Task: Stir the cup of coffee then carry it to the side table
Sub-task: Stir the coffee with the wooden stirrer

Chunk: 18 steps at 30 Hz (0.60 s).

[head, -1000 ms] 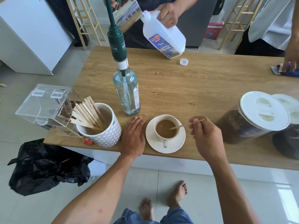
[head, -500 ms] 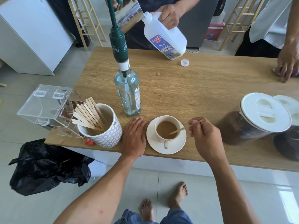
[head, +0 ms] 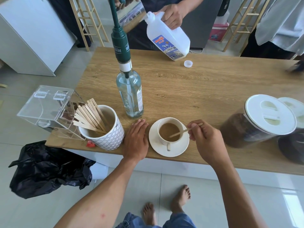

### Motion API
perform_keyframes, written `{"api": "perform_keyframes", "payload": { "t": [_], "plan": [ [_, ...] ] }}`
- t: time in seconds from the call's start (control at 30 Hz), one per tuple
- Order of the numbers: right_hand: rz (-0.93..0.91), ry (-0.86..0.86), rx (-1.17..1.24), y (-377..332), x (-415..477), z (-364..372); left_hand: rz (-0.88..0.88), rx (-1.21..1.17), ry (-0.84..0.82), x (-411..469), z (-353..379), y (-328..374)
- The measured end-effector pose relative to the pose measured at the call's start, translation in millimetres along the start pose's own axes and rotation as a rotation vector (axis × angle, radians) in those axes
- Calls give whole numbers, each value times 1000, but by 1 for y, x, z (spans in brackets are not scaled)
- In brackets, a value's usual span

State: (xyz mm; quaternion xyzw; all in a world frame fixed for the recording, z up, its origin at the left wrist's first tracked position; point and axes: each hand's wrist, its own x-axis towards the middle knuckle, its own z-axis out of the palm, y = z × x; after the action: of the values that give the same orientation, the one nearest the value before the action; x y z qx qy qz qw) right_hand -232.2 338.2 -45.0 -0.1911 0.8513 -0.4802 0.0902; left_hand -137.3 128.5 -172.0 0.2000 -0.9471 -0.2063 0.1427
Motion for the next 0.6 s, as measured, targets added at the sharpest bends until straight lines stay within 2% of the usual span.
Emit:
{"api": "perform_keyframes", "payload": {
  "t": [0.1, 0.23, 0.37, 0.5, 0.6],
  "plan": [
    [-31, 49, -26, 2, 3, -2, -4, 1, 1, 1, 0, -1],
    [-12, -29, -26, 1, 1, 1, -7, 8, -7, 0, 1, -1],
    [-9, 45, -14, 1, 3, 1, -4, 7, 0, 0, 0, -1],
    [-38, -34, -26, -1, 0, 3, 1, 7, -3, 0, 0, -1],
    [-21, 50, -28, 3, 3, -1, -1, 9, -1, 0, -1, 0]
  ]
}}
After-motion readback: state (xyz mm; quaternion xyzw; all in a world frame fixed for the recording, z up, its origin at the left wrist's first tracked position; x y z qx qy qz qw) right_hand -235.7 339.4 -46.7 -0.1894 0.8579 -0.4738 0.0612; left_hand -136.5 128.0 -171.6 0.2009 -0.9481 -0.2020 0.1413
